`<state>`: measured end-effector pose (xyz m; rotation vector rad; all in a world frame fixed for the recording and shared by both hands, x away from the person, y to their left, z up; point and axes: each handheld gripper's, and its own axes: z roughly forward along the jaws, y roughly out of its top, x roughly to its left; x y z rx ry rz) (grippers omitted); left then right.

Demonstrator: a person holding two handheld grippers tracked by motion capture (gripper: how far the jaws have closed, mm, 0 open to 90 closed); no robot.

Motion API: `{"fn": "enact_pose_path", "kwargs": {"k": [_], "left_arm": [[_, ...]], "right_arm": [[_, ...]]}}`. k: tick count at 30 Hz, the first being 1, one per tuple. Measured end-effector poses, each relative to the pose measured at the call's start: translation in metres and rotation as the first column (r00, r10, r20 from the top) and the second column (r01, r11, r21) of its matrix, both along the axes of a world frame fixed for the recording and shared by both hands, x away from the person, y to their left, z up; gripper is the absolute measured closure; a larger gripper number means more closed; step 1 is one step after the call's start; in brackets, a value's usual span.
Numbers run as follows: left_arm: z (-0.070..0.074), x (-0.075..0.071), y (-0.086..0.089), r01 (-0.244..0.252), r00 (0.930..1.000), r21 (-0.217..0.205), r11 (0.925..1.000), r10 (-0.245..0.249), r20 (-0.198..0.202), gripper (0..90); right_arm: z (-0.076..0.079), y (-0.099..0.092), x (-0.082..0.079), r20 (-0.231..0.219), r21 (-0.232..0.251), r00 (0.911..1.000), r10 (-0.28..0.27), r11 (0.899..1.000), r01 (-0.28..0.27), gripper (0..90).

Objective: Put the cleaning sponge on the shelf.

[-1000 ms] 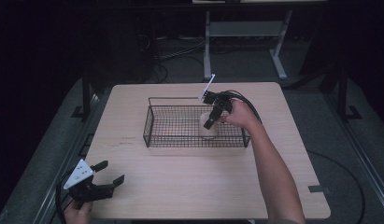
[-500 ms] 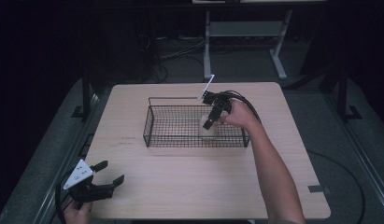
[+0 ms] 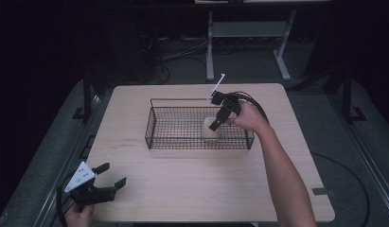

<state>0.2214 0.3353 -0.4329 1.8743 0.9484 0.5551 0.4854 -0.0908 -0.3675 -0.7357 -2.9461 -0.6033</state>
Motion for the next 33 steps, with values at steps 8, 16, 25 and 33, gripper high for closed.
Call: {"fn": "enact_pose_path", "kwargs": {"k": [8,16,25,33], "left_arm": [[0.000,0.000,-0.001,0.007,1.0000,0.002,1.0000,-0.007,0.002,14.0],[0.000,-0.001,0.000,0.003,1.0000,0.001,1.0000,-0.003,0.002,13.9],[0.000,0.000,-0.001,0.007,1.0000,0.004,1.0000,-0.007,0.002,13.9],[0.000,-0.001,0.000,0.006,1.0000,0.000,1.0000,-0.006,0.001,13.9]], "right_arm": [[0.011,0.000,-0.012,0.012,-0.008,0.9998,0.018,1.000,-0.018,19.3],[0.018,0.001,-0.020,0.010,-0.011,0.9992,0.038,0.999,-0.037,19.1],[0.024,-0.003,-0.031,0.009,-0.001,0.9984,0.056,0.998,-0.056,18.8],[0.022,-0.009,-0.044,0.002,-0.011,0.9974,0.072,0.997,-0.072,18.8]]}}
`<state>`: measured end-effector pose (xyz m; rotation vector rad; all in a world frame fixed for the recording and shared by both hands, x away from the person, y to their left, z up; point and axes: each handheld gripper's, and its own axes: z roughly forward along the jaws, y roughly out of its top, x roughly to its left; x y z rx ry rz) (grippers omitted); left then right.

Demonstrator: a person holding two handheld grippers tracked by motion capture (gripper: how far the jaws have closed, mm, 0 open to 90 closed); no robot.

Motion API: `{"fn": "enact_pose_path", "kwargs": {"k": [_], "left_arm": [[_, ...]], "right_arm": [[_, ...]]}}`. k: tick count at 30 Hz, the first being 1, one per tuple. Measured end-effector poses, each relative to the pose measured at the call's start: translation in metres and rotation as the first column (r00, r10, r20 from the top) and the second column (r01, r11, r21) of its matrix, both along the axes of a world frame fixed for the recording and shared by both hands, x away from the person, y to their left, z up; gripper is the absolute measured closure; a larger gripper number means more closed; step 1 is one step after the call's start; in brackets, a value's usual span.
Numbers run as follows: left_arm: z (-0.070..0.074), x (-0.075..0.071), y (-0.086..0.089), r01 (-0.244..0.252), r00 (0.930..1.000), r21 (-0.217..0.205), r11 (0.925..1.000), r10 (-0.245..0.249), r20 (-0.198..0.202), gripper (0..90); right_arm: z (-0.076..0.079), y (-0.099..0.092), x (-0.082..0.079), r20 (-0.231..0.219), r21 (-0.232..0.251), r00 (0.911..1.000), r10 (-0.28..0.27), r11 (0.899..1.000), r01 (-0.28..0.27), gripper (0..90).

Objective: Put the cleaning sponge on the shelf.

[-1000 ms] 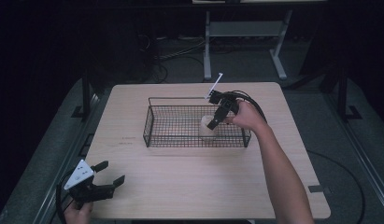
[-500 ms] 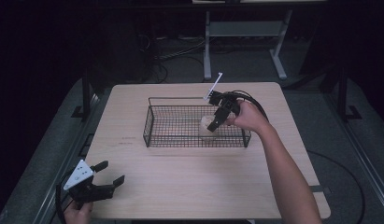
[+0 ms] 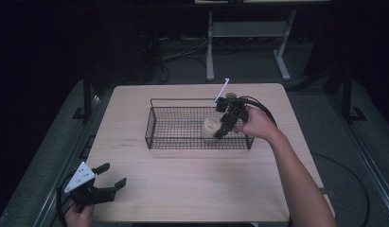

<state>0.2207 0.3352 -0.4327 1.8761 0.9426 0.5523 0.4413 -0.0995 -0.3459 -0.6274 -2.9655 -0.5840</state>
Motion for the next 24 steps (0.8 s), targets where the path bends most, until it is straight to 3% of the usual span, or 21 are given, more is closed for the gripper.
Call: {"fn": "enact_pose_path", "kwargs": {"k": [24], "left_arm": [[0.000,0.000,-0.001,0.001,1.0000,0.003,1.0000,-0.001,0.002,14.0]], "right_arm": [[-0.001,-0.008,-0.028,0.001,0.017,0.9996,0.028,0.999,-0.028,19.0]]}}
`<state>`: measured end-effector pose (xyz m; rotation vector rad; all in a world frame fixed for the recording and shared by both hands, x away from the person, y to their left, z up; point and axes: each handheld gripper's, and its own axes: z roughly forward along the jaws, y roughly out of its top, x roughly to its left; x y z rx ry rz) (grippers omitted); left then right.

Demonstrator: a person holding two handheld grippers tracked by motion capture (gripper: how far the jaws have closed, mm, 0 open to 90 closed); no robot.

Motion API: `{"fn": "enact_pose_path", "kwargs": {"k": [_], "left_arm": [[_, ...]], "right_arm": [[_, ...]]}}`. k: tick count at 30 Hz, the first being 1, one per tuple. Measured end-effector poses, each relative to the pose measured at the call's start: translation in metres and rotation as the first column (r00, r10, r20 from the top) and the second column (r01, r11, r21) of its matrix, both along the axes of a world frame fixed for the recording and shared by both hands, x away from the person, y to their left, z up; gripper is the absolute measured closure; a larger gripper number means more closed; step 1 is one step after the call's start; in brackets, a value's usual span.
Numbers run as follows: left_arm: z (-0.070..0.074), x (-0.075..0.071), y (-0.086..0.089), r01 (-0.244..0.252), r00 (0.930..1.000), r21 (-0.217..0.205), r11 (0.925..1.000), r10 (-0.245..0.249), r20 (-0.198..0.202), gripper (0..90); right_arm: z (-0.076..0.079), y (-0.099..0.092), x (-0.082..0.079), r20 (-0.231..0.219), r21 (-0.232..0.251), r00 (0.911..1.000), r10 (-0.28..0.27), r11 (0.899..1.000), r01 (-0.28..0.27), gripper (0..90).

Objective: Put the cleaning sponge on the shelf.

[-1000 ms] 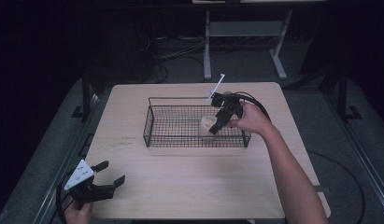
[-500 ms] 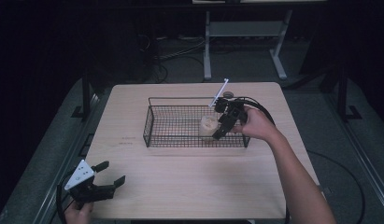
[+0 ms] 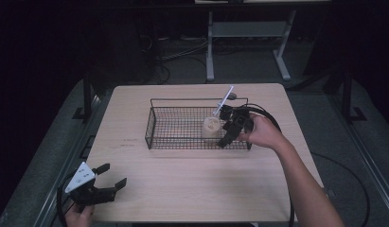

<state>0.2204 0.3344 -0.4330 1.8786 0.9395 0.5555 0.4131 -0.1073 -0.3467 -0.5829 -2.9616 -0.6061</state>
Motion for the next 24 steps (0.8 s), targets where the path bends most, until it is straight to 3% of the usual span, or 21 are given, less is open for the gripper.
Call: {"fn": "enact_pose_path", "kwargs": {"k": [24], "left_arm": [[0.000,-0.001,0.000,-0.001,1.0000,0.000,1.0000,0.001,0.000,13.9]], "right_arm": [[-0.011,-0.003,-0.024,0.003,-0.006,0.9997,0.026,1.000,-0.026,19.0]]}}
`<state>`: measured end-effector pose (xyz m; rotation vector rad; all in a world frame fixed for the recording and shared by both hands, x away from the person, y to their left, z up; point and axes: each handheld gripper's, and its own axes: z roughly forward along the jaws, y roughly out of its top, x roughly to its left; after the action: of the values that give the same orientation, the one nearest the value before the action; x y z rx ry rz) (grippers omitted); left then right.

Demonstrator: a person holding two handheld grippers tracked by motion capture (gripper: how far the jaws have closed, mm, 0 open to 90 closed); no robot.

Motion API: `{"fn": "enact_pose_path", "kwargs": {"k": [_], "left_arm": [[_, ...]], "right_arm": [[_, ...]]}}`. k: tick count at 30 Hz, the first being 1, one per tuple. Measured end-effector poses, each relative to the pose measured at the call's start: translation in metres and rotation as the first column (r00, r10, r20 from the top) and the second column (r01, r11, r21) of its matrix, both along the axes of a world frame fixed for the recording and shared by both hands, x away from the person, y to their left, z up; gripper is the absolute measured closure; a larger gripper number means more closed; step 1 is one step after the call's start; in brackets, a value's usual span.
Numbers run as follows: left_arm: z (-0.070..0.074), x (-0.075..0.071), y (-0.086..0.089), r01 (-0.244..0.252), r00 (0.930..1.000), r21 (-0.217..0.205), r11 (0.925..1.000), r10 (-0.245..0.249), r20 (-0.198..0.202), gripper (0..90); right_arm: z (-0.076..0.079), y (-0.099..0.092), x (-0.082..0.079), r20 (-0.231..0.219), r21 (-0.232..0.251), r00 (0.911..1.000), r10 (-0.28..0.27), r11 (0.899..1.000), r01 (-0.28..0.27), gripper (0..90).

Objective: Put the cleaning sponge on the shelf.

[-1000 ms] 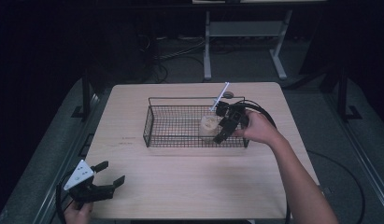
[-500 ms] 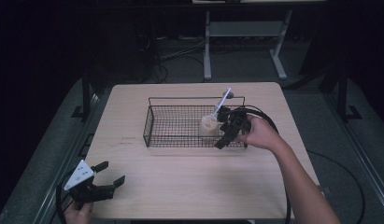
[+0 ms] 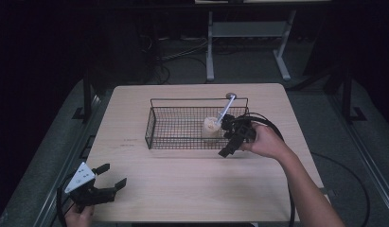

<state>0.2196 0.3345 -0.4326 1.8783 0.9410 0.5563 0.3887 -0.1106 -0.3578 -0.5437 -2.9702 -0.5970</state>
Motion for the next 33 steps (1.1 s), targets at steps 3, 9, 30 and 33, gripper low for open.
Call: {"fn": "enact_pose_path", "kwargs": {"k": [3,9,30,33], "left_arm": [[0.000,0.000,0.000,0.000,1.0000,0.002,1.0000,0.000,0.000,13.9],[0.000,0.000,0.000,0.001,1.0000,0.003,1.0000,-0.001,-0.001,14.0],[0.000,0.000,-0.001,0.001,1.0000,0.005,1.0000,-0.001,-0.002,13.9],[0.000,0.000,-0.002,0.005,1.0000,0.008,1.0000,-0.005,-0.003,13.9]], "right_arm": [[-0.003,-0.003,-0.002,-0.005,0.000,1.0000,-0.002,1.000,0.002,18.8],[-0.011,-0.006,-0.009,-0.019,0.009,0.9998,-0.002,1.000,0.002,18.7],[-0.023,-0.017,-0.028,-0.020,0.027,0.9998,-0.003,1.000,0.004,17.7],[-0.027,-0.019,-0.031,-0.023,0.013,0.9997,-0.002,1.000,0.002,17.7]]}}
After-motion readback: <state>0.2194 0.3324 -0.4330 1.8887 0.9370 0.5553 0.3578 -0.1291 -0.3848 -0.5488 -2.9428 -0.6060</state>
